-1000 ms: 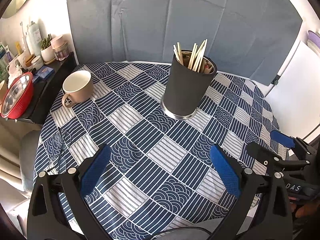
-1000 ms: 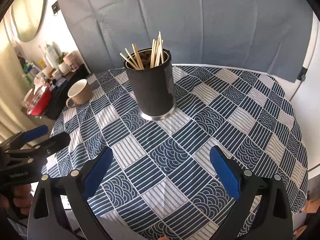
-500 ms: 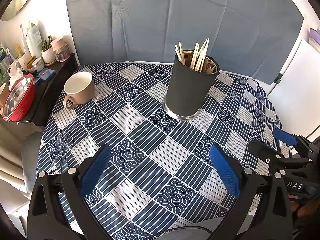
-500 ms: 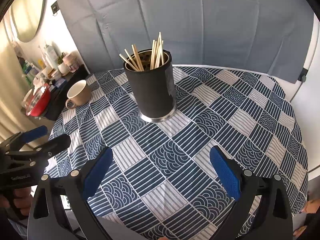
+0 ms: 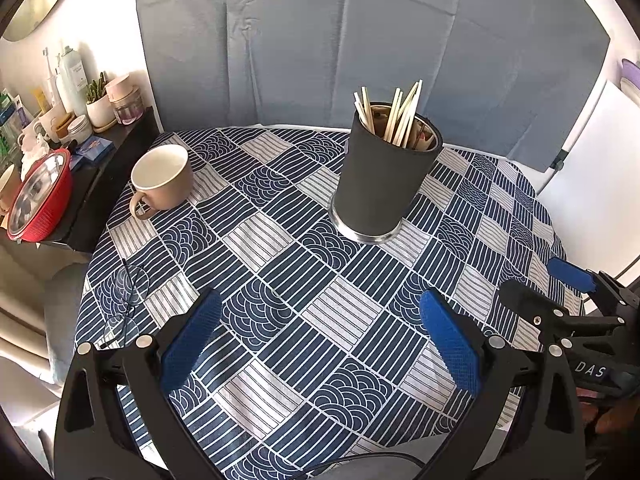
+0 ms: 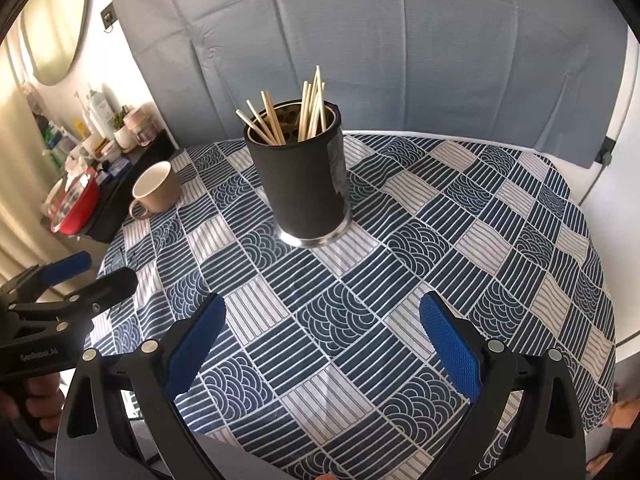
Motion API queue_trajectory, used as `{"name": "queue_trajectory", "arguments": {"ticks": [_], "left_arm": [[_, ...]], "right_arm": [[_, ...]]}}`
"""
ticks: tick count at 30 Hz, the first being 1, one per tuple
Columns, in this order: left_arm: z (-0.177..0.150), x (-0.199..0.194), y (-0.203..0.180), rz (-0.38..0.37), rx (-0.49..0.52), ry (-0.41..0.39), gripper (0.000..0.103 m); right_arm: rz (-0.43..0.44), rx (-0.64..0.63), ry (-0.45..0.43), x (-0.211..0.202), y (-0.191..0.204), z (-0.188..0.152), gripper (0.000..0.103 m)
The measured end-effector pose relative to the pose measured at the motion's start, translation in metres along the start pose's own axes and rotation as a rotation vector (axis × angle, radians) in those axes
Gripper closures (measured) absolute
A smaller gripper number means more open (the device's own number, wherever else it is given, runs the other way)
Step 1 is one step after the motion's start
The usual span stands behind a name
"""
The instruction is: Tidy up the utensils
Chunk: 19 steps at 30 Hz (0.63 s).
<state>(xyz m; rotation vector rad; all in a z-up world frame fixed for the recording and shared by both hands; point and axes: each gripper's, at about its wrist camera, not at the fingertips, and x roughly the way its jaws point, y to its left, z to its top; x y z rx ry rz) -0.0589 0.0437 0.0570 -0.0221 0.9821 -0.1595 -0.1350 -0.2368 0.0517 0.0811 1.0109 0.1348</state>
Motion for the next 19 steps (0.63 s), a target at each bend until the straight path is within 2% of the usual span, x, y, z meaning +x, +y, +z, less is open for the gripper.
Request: {"name": "queue_trajectory", "arguments": {"ticks": [19], "left_arm": [[0.0001, 0.0016, 0.0032, -0.003, -0.022, 0.005, 0.006]], "right_arm": [[0.000, 0.004, 0.010, 0.0032, -0.0028, -0.0007, 0.010]]}}
